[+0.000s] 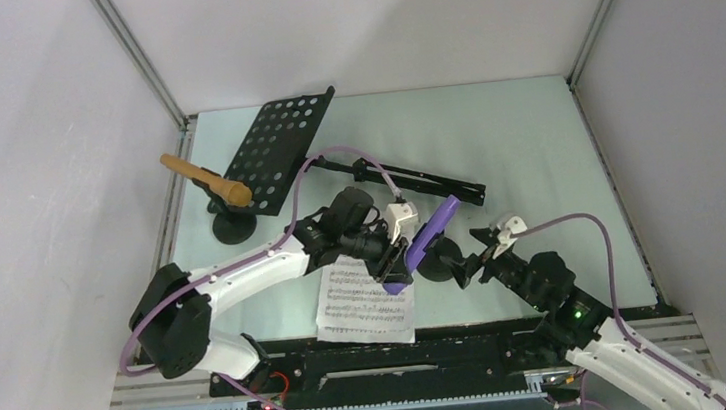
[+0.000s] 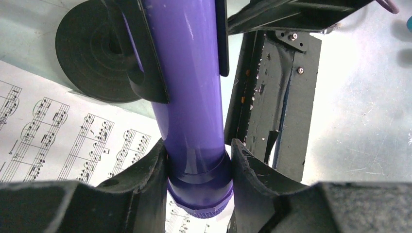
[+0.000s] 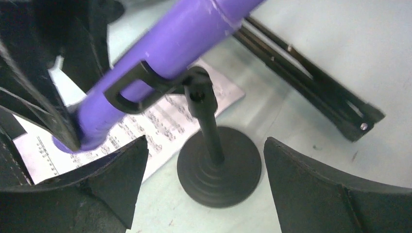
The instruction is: Pack up the instrument practice props
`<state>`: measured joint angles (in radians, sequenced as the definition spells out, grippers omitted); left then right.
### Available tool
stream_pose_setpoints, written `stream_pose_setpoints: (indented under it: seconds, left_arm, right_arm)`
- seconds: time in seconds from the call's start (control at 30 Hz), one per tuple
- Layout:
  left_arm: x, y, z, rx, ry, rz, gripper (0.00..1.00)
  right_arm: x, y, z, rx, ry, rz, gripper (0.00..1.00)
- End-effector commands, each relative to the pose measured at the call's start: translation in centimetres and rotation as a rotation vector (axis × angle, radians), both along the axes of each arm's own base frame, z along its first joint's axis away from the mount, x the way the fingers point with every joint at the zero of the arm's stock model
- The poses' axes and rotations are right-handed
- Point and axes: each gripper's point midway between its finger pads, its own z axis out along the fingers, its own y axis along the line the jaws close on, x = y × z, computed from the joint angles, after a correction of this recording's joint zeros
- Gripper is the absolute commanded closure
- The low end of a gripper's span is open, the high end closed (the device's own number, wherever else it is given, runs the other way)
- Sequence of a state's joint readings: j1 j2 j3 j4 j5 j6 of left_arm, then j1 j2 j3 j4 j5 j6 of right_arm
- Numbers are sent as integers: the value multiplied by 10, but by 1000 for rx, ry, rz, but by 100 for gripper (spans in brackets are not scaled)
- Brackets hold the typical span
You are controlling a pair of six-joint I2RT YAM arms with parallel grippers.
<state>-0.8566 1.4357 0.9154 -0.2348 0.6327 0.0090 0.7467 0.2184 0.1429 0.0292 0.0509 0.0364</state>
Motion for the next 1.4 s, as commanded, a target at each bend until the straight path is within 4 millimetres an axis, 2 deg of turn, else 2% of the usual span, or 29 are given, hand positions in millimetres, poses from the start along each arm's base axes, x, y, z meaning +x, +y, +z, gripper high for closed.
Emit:
stream_pose_setpoints:
  seconds: [0.0, 0.2, 0.37, 0.5, 0.67, 0.73, 0.77, 0.83, 0.97, 1.03, 1.1, 1.2, 1.37]
  left_arm:
    - [15, -11, 59, -136, -128, -16, 100]
    - [13, -12, 59, -138, -112, -25, 100]
    - [11, -15, 59, -146, -93, -37, 100]
    - [11, -16, 59, -149, -84, -41, 100]
    - [8, -17, 58, -150, -68, -44, 100]
    - [8, -17, 57, -150, -64, -44, 100]
    - [7, -17, 56, -151, -65, -46, 100]
    - [7, -16, 56, -153, -67, -46, 100]
    - [6, -16, 53, -155, -40, -24, 100]
    - [7, -16, 52, -163, -31, -3, 100]
    - [4, -15, 52, -170, -18, 13, 100]
    - [0, -9, 47, -162, -15, 43, 100]
    - [-9, 0, 40, -156, -2, 86, 100]
  right_arm:
    - [8, 6, -2, 7, 70, -24, 5]
    - [29, 24, 1, 48, -62, 0, 3]
    - [42, 40, -3, 41, -100, 45, 6]
    - [52, 44, -5, 33, -145, 45, 14]
    - [57, 50, 1, 76, -201, 62, 17]
    - [58, 51, 2, 88, -211, 65, 25]
    - [59, 52, 1, 90, -208, 63, 36]
    - [62, 52, 0, 92, -202, 51, 50]
    - [64, 48, -1, 91, -203, 30, 61]
    - [66, 42, 1, 91, -208, -4, 71]
    - [71, 33, 3, 87, -207, -61, 99]
    - [79, 16, 7, 61, -195, -156, 100]
    - [92, -18, 27, 36, -202, -338, 100]
